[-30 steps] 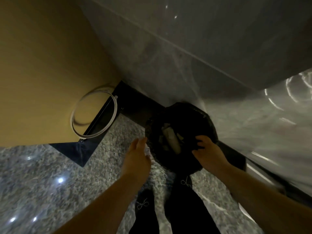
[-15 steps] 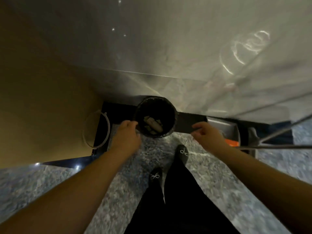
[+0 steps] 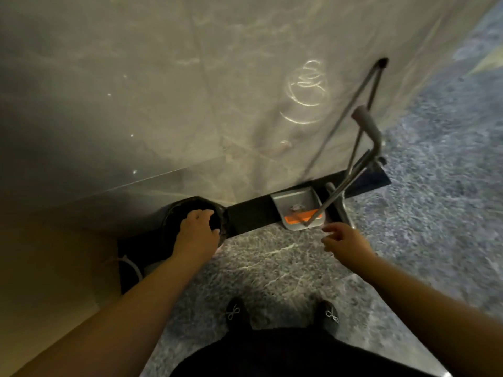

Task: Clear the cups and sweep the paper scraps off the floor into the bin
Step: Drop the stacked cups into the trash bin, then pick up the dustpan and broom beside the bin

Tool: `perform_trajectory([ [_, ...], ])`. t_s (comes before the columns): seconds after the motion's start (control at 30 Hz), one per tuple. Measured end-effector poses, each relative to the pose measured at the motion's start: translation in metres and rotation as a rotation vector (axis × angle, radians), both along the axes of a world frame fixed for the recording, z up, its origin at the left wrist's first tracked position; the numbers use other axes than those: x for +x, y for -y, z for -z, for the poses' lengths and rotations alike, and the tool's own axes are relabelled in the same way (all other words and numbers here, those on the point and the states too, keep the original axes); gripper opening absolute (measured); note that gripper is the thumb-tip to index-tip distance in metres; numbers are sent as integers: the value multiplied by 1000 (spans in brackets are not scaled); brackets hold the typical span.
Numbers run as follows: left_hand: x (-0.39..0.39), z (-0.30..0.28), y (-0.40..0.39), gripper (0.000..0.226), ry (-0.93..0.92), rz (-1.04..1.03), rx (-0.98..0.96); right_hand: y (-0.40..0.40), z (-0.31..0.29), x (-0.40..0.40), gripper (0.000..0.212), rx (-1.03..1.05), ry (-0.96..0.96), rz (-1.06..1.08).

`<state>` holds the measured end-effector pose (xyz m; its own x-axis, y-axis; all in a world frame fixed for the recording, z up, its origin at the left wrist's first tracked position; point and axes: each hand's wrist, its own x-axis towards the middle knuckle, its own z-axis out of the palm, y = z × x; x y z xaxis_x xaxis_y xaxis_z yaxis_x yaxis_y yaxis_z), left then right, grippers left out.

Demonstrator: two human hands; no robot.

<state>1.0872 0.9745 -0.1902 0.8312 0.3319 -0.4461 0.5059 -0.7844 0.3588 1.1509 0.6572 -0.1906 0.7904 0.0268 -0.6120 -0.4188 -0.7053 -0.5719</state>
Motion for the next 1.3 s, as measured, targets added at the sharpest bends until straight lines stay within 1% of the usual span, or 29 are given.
perform_trajectory([
  [0.2, 39, -13, 92, 48, 57, 26, 10, 87, -13, 21, 20, 12, 20, 10],
  [0.27, 49, -20, 120, 50, 77, 6, -4, 110, -18, 32, 22, 16, 34, -4],
  [0.37, 65, -29, 156, 52, 107, -35, -39, 141, -25, 50, 21, 26, 33, -29],
  [0.5, 89, -42, 192, 50, 173, -36, -46, 167, -34, 74, 20, 26, 49, -32],
  [0.67, 134, -63, 222, 49, 269, 13, -87, 182, -42, 112, 25, 34, 63, 31],
  [0.8, 182, -72, 240, 50, 361, 52, -145, 187, -51, 148, 29, 40, 143, 100],
  [0.87, 207, -73, 249, 53, 384, 49, -185, 187, -54, 165, 29, 48, 182, 137],
  [0.97, 236, -74, 261, 64, 406, 30, -234, 188, -59, 186, 32, 83, 225, 179],
  [1.03, 252, -75, 269, 71, 411, 7, -254, 188, -64, 197, 33, 109, 236, 187],
  [1.1, 266, -74, 277, 76, 376, -30, -270, 187, -68, 209, 34, 123, 253, 182],
  [1.2, 288, -70, 285, 78, 323, -85, -315, 183, -70, 232, 35, 156, 282, 159],
  [1.3, 308, -63, 289, 76, 326, -109, -321, 175, -69, 263, 41, 185, 317, 107],
])
